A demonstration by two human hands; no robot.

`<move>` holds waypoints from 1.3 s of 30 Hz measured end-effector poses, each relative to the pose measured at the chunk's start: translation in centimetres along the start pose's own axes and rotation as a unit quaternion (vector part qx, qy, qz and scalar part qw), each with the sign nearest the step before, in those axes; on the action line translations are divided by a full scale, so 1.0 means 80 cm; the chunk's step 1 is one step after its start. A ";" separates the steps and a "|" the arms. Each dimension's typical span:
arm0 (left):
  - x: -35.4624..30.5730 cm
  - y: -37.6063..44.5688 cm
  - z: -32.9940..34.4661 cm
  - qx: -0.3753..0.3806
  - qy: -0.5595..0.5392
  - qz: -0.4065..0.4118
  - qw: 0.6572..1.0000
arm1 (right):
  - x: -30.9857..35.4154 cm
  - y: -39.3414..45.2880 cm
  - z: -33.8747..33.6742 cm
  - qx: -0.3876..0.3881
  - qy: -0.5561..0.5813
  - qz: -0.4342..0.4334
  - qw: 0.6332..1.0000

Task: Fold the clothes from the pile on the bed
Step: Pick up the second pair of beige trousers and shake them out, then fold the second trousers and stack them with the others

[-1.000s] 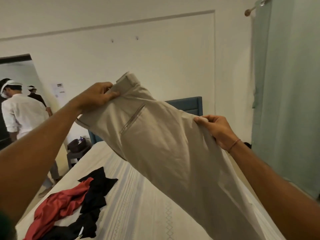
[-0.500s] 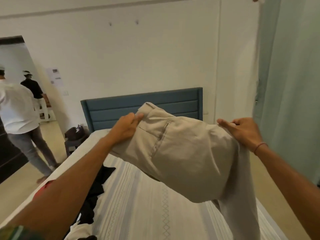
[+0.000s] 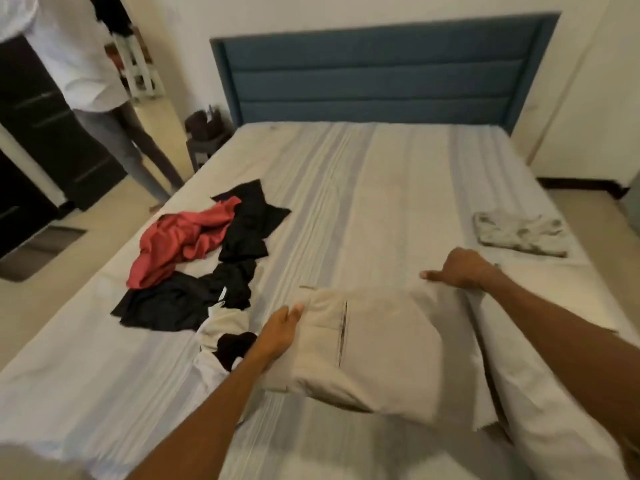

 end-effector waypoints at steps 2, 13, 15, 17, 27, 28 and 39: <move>0.096 0.036 0.029 -0.010 0.005 -0.055 0.998 | 0.019 0.060 0.115 0.024 0.026 0.012 0.999; 0.276 0.186 0.077 -0.029 0.023 -0.060 0.997 | 0.046 0.181 0.335 -0.020 0.102 0.033 0.994; 0.278 0.198 0.073 -0.048 0.034 -0.034 0.998 | 0.044 0.189 0.345 -0.030 0.124 0.034 0.991; 0.286 0.202 0.068 -0.060 0.047 -0.031 0.997 | 0.045 0.191 0.355 -0.033 0.144 0.039 0.988; 0.323 0.216 -0.013 -0.030 0.439 0.082 0.894 | 0.059 0.182 0.379 -0.059 0.084 0.029 0.994; 0.324 0.221 -0.028 -0.041 0.465 0.091 0.880 | 0.060 0.182 0.379 -0.063 0.083 0.022 0.994; 0.146 0.221 0.082 -0.106 0.376 0.258 0.883 | 0.077 0.134 0.380 -0.168 -0.113 -0.030 0.979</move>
Point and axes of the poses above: each hand's wrist, its own y-axis towards the middle knuckle, its own z-axis out of the palm, x = y × z, the point moved 10 cm from there along y, towards the middle knuckle, and after that the axes turned 1 degree about -x, right-handed, at the moved point
